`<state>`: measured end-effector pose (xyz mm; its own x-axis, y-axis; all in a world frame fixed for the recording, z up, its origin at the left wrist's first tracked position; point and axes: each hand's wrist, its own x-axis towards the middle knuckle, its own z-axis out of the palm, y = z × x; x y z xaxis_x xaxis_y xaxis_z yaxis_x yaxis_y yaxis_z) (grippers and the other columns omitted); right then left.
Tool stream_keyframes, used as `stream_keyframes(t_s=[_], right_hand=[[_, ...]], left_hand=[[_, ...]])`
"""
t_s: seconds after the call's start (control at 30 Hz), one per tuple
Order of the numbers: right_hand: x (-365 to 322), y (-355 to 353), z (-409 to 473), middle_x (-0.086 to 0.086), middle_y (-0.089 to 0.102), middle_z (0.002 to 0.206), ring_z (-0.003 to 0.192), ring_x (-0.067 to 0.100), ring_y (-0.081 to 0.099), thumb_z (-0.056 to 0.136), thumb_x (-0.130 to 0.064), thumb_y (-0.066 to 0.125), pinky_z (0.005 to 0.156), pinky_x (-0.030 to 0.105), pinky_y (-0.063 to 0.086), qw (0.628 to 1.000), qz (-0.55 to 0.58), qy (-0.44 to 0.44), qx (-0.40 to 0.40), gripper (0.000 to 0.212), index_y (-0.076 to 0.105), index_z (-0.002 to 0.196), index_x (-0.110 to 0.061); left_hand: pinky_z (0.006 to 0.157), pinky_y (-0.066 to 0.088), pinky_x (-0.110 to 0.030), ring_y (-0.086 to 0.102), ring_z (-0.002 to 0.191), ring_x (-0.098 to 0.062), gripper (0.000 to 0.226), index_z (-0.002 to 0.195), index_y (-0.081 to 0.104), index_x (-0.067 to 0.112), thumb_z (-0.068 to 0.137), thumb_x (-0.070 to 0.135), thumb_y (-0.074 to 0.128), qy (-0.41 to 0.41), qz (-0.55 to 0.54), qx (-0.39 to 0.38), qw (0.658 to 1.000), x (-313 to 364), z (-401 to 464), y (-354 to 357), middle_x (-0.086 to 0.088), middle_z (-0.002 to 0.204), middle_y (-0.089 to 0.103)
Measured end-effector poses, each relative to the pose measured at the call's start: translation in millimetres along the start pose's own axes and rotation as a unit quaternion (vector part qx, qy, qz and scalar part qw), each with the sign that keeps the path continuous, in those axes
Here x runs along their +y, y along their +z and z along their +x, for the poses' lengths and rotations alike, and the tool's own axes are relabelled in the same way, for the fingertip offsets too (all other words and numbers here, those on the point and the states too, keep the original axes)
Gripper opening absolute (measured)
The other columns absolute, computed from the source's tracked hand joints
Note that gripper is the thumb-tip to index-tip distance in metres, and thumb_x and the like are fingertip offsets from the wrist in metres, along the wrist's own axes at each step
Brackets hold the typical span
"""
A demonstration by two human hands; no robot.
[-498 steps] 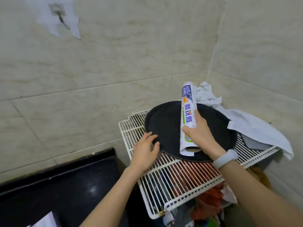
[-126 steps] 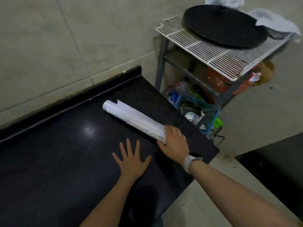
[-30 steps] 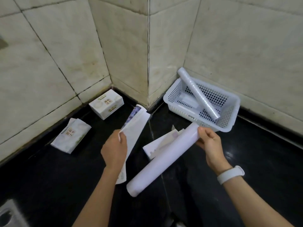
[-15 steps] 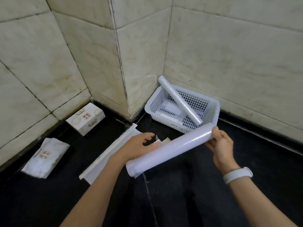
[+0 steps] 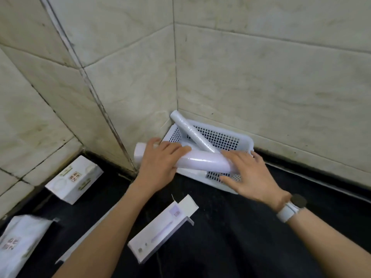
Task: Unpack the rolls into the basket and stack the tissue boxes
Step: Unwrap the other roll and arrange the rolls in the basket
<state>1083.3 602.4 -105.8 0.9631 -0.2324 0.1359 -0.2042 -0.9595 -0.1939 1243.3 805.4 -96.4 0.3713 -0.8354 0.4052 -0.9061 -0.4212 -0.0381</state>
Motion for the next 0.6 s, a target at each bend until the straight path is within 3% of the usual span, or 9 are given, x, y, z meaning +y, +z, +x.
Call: stream_keyframes(t_s=[0.1,0.17,0.23,0.33,0.47,0.6], right_hand=[[4.4,17.4,20.8,0.005,0.050,0.126,0.114,0.026,0.048,0.083,-0.056,0.046,0.101,0.045,0.030,0.998,-0.050,-0.010,-0.046,0.076,0.014,0.143,-0.022],[5.5,27.7,34.2,0.008,0.051,0.124,0.108,0.027,0.049,0.085,-0.051,0.047,0.093,0.043,0.038,0.999,0.014,0.019,-0.049,0.070,0.019,0.140,-0.018],[6.6,39.8,44.7,0.011,0.052,0.122,0.102,0.027,0.052,0.086,-0.047,0.050,0.085,0.041,0.045,0.991,0.105,0.064,-0.044,0.061,0.030,0.133,-0.014],[7.8,60.6,61.8,0.016,0.052,0.116,0.087,0.026,0.053,0.088,-0.038,0.051,0.065,0.035,0.047,0.963,0.224,0.140,-0.049,0.051,0.036,0.126,-0.007],[5.7,91.7,80.5,0.020,0.047,0.117,0.101,0.030,0.046,0.088,-0.036,0.053,0.081,0.039,0.046,0.961,0.211,0.163,-0.068,0.051,0.039,0.123,-0.001],[5.3,116.9,81.8,0.014,0.042,0.120,0.108,0.029,0.039,0.086,-0.040,0.053,0.093,0.042,0.037,0.978,0.126,0.142,-0.085,0.056,0.035,0.129,-0.008]], left_hand=[[0.098,0.035,-0.056,0.064,0.100,-0.026,0.058,0.108,0.066,0.017,0.054,-0.003,0.071,0.013,0.017,0.037,0.999,-7.7,24.0,8.4,-0.003,0.105,0.070],[0.103,0.026,-0.061,0.055,0.117,-0.036,0.057,0.113,0.063,0.016,0.060,-0.003,0.068,-0.010,0.041,0.042,0.998,-8.0,37.6,15.6,-0.010,0.117,0.065],[0.106,0.015,-0.065,0.031,0.134,-0.045,0.061,0.129,0.050,0.017,0.071,0.008,0.068,-0.085,0.037,0.009,0.996,-8.8,42.2,26.5,-0.018,0.141,0.044],[0.110,0.002,-0.064,-0.002,0.142,-0.041,0.071,0.146,0.013,0.022,0.088,0.033,0.052,-0.198,-0.021,-0.098,0.975,-9.5,27.9,54.6,-0.015,0.156,0.006],[0.112,-0.007,-0.057,-0.020,0.141,-0.032,0.072,0.146,-0.005,0.023,0.092,0.051,0.032,-0.305,-0.107,-0.230,0.918,3.8,-3.5,101.3,-0.012,0.156,-0.016],[0.113,-0.010,-0.053,-0.022,0.141,-0.029,0.070,0.147,-0.001,0.024,0.091,0.052,0.030,-0.344,-0.124,-0.215,0.906,8.8,-16.2,127.5,-0.014,0.156,-0.014]])
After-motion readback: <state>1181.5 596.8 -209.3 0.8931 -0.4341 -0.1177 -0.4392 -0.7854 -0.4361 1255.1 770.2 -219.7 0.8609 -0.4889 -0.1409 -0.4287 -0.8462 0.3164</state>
